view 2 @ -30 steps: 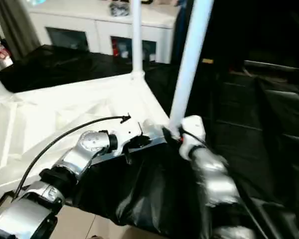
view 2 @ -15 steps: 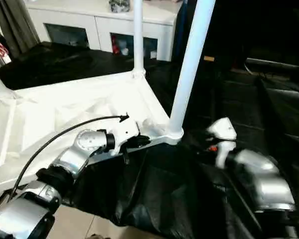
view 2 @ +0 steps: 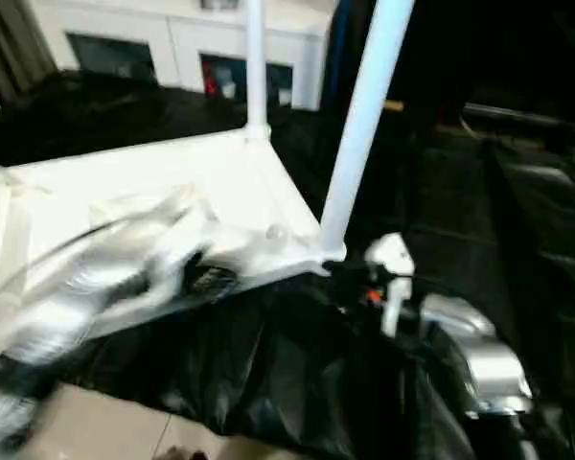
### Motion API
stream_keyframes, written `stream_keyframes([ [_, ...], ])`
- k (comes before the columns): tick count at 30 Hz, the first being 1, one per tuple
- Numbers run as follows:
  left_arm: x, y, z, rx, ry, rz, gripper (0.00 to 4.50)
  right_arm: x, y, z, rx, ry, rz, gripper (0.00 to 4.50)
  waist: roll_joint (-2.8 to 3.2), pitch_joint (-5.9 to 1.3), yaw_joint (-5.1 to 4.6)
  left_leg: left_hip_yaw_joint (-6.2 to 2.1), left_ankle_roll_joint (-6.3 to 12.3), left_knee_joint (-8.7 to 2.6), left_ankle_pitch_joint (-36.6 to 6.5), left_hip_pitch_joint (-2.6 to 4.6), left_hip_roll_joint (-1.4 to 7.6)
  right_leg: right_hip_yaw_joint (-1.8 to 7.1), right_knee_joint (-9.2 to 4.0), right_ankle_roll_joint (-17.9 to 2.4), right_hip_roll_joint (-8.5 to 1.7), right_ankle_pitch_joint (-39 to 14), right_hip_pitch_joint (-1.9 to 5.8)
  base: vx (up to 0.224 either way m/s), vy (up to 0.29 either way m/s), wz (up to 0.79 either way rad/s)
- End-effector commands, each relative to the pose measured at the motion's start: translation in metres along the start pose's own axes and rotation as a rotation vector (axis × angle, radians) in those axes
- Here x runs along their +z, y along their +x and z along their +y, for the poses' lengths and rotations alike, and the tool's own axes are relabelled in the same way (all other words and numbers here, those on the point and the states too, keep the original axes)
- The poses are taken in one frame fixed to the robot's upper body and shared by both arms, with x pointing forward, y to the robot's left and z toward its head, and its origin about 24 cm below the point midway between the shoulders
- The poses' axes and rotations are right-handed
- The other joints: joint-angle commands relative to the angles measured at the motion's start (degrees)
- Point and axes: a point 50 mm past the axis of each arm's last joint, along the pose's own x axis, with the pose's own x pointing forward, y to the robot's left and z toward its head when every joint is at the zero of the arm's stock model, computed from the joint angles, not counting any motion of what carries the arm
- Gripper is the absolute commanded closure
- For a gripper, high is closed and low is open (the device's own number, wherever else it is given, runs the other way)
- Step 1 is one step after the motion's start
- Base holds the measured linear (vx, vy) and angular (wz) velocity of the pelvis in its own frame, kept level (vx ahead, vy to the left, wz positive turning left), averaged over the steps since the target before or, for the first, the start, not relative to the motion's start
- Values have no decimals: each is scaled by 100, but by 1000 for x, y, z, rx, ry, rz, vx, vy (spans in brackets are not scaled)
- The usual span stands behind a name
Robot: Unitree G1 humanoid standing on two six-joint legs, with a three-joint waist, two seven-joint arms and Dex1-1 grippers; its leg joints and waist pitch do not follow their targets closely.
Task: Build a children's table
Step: Rotate leg to tighten
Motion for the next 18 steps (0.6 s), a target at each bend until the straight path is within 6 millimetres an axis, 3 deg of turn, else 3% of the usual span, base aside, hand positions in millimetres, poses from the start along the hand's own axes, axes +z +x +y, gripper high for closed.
stream_keyframes([
  [1,11,-5,-11,-57,9,-16,282,5,9,2,13,-11,-12,92,-44,-352,20,-61,540,-363,-739,164,298,265,-343,-1599,-269,-272,207,0,0,0],
  [2,10,-13,-18,-65,-11,-9,271,5,14,3,17,1,-23,92,-13,-342,33,-62,417,-387,-820,167,311,276,-318,-1626,-284,-325,196,0,0,0],
  [3,10,-17,-21,-66,-23,-8,265,4,17,4,21,8,-28,92,-19,-320,20,-47,376,-398,-912,154,301,278,-345,-1583,-260,-461,191,0,0,0],
  [4,11,-19,-23,-66,-33,-7,253,4,20,5,23,9,-31,92,-12,-321,58,-28,230,-388,-1116,225,308,304,-365,-1533,-265,-653,149,0,0,0],
  [7,4,-31,-28,-14,-64,37,236,3,43,10,18,19,-43,92,-37,-296,71,-25,1,-430,-1299,205,290,351,-394,-1330,-247,-1074,155,0,0,0],
  [9,-2,-33,-29,10,-72,71,223,4,54,13,12,27,-57,92,-49,-282,18,-35,-98,-455,-1414,170,264,363,-410,-1184,-246,-1340,161,0,0,0],
  [10,-6,-34,-28,34,-78,96,216,4,63,13,-23,27,-58,92,-39,-301,16,-38,-175,-451,-1453,215,281,376,-417,-1110,-251,-1385,134,0,0,0],
  [15,-17,-33,-31,56,-107,161,175,10,102,9,-200,79,-97,92,-4,-316,-31,-35,-340,-450,-1513,229,256,402,-384,-1146,-244,-1207,85,0,0,0],
  [18,-17,-30,-32,77,-113,170,151,17,123,4,-358,97,-133,92,12,-343,-18,-28,-382,-442,-1294,238,253,394,-337,-1184,-217,-779,108,0,0,0],
])
